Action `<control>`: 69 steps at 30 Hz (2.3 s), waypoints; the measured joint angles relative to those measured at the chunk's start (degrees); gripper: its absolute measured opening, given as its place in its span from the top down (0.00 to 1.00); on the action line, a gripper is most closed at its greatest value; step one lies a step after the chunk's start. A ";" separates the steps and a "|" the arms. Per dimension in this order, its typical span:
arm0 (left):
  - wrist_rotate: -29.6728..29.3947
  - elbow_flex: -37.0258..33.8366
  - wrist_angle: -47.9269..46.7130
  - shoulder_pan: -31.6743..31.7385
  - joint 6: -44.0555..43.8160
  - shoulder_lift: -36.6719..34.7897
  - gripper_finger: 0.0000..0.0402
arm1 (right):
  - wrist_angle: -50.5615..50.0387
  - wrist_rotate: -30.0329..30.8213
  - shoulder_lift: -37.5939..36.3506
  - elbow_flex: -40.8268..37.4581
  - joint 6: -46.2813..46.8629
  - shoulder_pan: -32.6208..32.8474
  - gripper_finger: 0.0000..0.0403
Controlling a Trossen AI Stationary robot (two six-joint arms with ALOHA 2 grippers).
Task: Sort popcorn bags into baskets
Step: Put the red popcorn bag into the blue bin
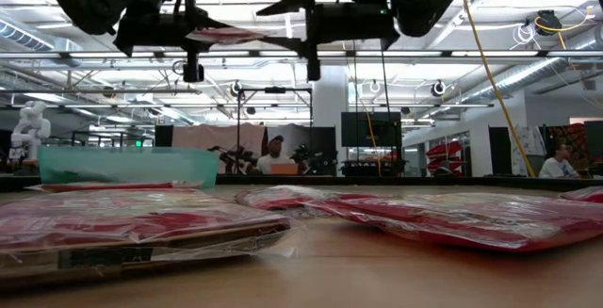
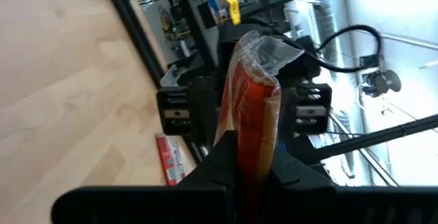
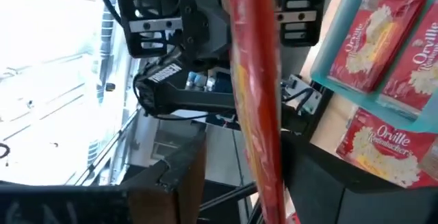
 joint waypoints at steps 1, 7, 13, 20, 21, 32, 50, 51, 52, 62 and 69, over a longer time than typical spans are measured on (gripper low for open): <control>-0.29 0.00 -0.82 0.00 0.36 0.00 0.95 | -0.02 0.00 0.58 0.40 -0.19 0.00 0.58; -1.55 0.00 -0.83 -0.02 0.87 0.04 0.95 | -0.45 1.91 1.57 1.54 -6.01 -0.18 0.75; -3.72 0.00 -0.18 -0.36 1.25 0.04 0.94 | -1.11 0.21 1.59 1.58 -8.38 -1.15 0.97; -5.63 -0.02 6.06 -0.33 0.55 0.07 0.59 | -1.95 -4.67 1.25 1.65 -5.68 -4.37 0.98; -5.87 -0.02 6.10 0.21 0.29 0.07 0.53 | -2.10 -5.59 1.20 1.65 -5.28 -5.03 0.98; -10.67 -0.01 3.03 2.61 5.53 0.02 0.27 | -2.21 -7.60 0.96 1.61 -2.06 -9.26 0.98; -10.50 0.00 -6.31 -2.05 13.58 0.04 0.75 | -3.78 -6.99 0.91 1.58 -2.51 -8.83 0.98; -10.41 0.00 -6.35 -2.05 13.52 0.04 0.81 | -4.39 -6.53 0.89 1.58 -2.69 -8.57 0.98; -10.39 0.00 -6.43 -2.05 13.36 0.05 0.87 | -4.92 -5.87 0.87 1.58 -3.01 -8.20 0.98; -2.88 -0.02 -9.70 2.71 11.81 -0.65 0.96 | -9.34 1.28 0.83 1.61 -7.56 -5.24 0.87; -1.59 0.00 -25.28 10.24 15.15 -6.30 0.96 | -19.21 1.64 0.83 1.56 -8.24 -6.25 0.67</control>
